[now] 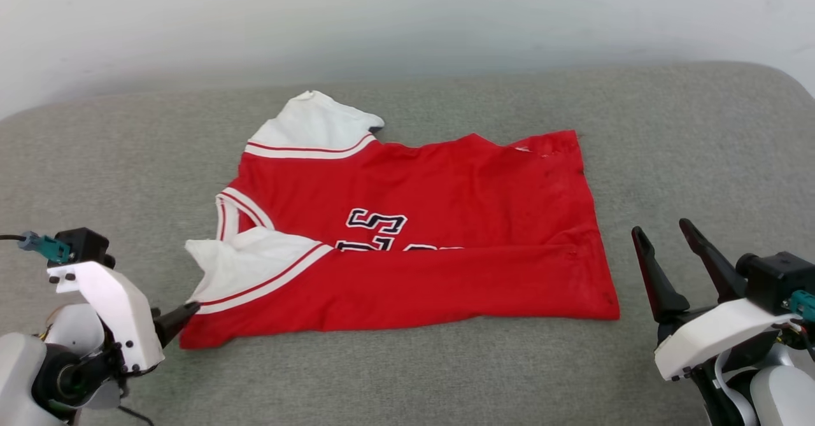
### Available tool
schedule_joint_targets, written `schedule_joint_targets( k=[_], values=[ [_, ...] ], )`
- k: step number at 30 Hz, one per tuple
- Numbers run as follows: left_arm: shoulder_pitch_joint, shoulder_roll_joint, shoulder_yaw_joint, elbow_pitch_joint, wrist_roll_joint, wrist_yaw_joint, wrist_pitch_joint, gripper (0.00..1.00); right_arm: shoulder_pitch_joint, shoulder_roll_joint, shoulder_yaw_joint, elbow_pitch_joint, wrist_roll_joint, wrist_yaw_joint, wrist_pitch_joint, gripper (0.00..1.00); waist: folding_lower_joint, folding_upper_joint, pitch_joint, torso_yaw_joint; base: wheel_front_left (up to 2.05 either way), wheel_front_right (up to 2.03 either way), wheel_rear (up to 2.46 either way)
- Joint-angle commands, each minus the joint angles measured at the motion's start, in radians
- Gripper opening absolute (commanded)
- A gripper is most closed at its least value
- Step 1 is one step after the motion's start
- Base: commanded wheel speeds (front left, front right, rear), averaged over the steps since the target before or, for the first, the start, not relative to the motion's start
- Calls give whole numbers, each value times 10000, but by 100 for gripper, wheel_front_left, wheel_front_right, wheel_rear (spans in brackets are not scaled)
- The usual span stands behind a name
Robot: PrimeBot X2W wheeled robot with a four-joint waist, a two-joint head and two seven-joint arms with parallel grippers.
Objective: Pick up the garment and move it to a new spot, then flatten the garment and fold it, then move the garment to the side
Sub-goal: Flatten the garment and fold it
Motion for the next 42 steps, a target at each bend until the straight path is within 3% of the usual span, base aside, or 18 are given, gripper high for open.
schedule_joint_targets(
  k=[1,5,11,12,13,14,15,21,29,32,37,42],
  values=[
    [148,61,8,-79,-97,133,235,100,52,83,-42,-136,-44,-8,13,100,1,0,180,-187,0,0,0],
    [351,161,52,-168,-302,604,715,100,-21,252,-95,-452,-84,-8,128,100,1,0,617,-508,0,0,0],
    [705,-413,-166,373,-667,855,1010,100,-177,311,-193,-510,17,-8,248,100,1,0,1025,-779,0,0,0],
    [780,-570,-190,449,-748,871,1066,89,-171,286,-205,-486,85,-8,290,100,1,0,1049,-788,0,0,0],
    [832,-723,-182,525,-807,897,969,45,-154,241,-222,-449,162,-8,387,100,1,0,1065,-792,0,0,0],
    [875,-863,-197,573,-844,850,881,10,-153,187,-282,-461,267,-8,424,100,1,0,1070,-777,0,0,0],
    [891,-978,-226,625,-844,768,785,0,-149,130,-346,-465,356,-8,529,100,1,0,1074,-752,0,0,0],
    [598,-1157,-165,726,-440,383,-309,0,-212,-390,-777,-414,1358,-8,1943,100,1,0,923,-438,0,0,0],
    [11,-933,-167,-239,353,187,-1339,0,-574,-1264,-954,-31,2518,-6,6462,100,1,0,815,240,0,0,0],
    [-131,-957,-282,-750,615,229,-1516,0,-781,-1129,-832,-189,2596,-6,7607,100,1,0,975,505,0,0,0],
    [-224,-1002,-371,-1293,812,320,-1628,0,-1196,-749,-621,-24,2363,-6,8336,100,1,0,1270,742,0,0,0],
    [-394,-1106,-470,-1550,946,330,-1709,0,-1611,-295,-382,922,2262,-6,8666,100,1,0,1588,972,0,0,0]
  ],
)
